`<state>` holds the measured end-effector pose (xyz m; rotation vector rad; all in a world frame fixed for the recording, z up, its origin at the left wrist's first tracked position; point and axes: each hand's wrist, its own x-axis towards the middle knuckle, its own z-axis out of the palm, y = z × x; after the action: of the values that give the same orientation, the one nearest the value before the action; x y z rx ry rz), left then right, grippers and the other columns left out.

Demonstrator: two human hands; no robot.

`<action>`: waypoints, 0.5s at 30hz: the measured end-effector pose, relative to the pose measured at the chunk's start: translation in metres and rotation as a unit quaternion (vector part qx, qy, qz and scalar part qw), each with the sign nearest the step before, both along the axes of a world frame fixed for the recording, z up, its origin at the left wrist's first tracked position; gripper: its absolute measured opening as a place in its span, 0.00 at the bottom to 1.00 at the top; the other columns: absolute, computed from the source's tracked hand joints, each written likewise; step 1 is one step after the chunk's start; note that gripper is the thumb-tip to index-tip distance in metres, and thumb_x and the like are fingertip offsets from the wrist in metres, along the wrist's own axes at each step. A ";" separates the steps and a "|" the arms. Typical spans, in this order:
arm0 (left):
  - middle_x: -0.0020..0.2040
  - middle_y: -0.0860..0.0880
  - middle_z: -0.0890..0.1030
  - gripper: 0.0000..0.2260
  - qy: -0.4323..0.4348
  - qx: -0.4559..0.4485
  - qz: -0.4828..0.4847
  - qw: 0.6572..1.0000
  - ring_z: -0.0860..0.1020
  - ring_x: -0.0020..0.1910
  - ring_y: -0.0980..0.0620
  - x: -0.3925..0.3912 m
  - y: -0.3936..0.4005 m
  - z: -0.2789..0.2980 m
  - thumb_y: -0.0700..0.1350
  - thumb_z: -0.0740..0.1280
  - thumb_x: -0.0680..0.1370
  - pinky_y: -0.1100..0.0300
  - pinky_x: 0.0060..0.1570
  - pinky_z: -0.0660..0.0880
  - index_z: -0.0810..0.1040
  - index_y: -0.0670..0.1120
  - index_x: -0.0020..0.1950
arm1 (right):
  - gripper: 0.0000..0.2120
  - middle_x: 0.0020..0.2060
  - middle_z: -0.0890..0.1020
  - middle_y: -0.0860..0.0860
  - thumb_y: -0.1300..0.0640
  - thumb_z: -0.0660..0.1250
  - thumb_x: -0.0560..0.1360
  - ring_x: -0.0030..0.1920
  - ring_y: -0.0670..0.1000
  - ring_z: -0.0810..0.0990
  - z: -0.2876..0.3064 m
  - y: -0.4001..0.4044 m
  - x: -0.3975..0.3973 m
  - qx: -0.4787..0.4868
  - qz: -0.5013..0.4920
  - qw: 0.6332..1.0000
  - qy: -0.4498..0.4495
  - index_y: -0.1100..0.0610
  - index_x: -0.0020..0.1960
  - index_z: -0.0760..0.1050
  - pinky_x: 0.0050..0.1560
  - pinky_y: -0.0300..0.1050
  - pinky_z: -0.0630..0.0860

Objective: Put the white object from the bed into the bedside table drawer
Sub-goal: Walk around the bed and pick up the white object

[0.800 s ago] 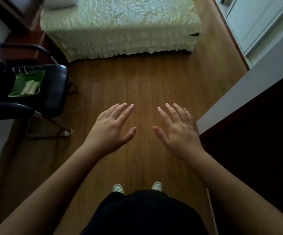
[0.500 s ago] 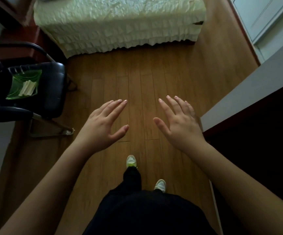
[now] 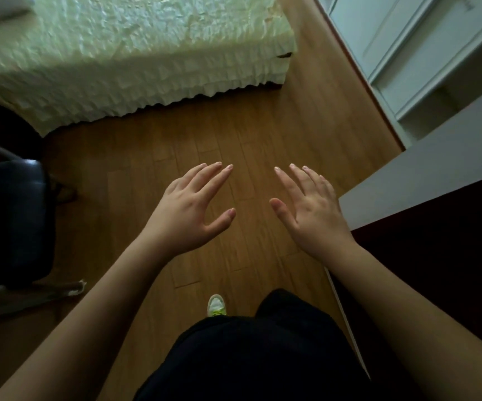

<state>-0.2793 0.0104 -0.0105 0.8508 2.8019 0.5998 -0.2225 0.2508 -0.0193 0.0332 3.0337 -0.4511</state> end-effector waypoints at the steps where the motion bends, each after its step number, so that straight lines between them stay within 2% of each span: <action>1: 0.79 0.53 0.56 0.33 0.000 0.001 -0.005 1.000 0.52 0.77 0.50 -0.011 0.008 0.002 0.69 0.51 0.75 0.47 0.72 0.53 0.48 0.60 0.78 | 0.31 0.78 0.58 0.51 0.32 0.39 0.78 0.78 0.53 0.50 0.001 0.005 -0.007 0.000 -0.006 1.000 0.002 0.42 0.77 0.50 0.75 0.56 0.46; 8: 0.79 0.52 0.56 0.35 0.005 -0.011 -0.024 1.000 0.50 0.77 0.51 -0.109 0.084 0.010 0.68 0.50 0.75 0.46 0.74 0.54 0.48 0.57 0.78 | 0.30 0.78 0.58 0.52 0.33 0.40 0.79 0.78 0.53 0.51 0.003 0.076 -0.101 -0.008 -0.061 0.998 0.022 0.43 0.77 0.51 0.75 0.56 0.48; 15: 0.79 0.54 0.54 0.35 0.001 -0.047 -0.024 0.999 0.48 0.78 0.51 -0.210 0.178 0.014 0.70 0.48 0.73 0.47 0.74 0.51 0.47 0.58 0.78 | 0.30 0.77 0.60 0.53 0.34 0.42 0.79 0.77 0.54 0.53 0.002 0.172 -0.197 -0.018 -0.072 0.997 0.035 0.44 0.77 0.52 0.74 0.54 0.48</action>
<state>-0.4892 0.1882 0.0033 0.8985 2.7774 0.4559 -0.4200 0.4231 -0.0175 0.2413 3.1035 -0.5290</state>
